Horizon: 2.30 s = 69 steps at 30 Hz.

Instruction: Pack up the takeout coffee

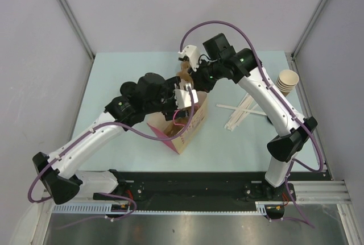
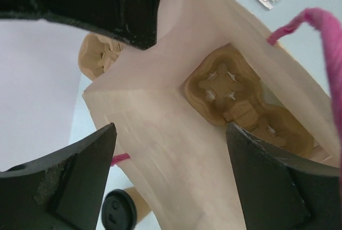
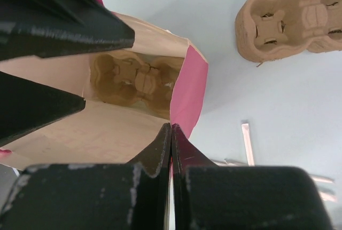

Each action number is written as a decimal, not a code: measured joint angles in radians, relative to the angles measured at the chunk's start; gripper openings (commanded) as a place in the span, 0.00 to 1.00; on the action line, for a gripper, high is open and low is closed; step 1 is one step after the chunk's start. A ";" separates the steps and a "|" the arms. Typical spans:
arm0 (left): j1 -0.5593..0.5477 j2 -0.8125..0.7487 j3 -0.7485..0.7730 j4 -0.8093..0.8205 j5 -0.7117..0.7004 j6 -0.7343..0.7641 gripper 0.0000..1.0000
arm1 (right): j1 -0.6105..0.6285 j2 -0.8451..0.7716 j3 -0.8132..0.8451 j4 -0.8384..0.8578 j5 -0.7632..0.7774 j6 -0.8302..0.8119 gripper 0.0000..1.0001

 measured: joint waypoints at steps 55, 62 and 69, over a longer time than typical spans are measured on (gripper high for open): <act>0.014 0.025 -0.033 0.113 -0.286 -0.329 0.94 | -0.044 -0.047 -0.068 0.026 -0.007 -0.008 0.00; 0.015 -0.011 0.001 0.117 -0.253 -0.389 0.93 | -0.047 -0.048 -0.070 0.029 -0.007 -0.008 0.00; 0.035 -0.036 0.112 0.144 -0.192 -0.473 0.94 | -0.050 -0.075 -0.121 0.047 -0.007 -0.016 0.00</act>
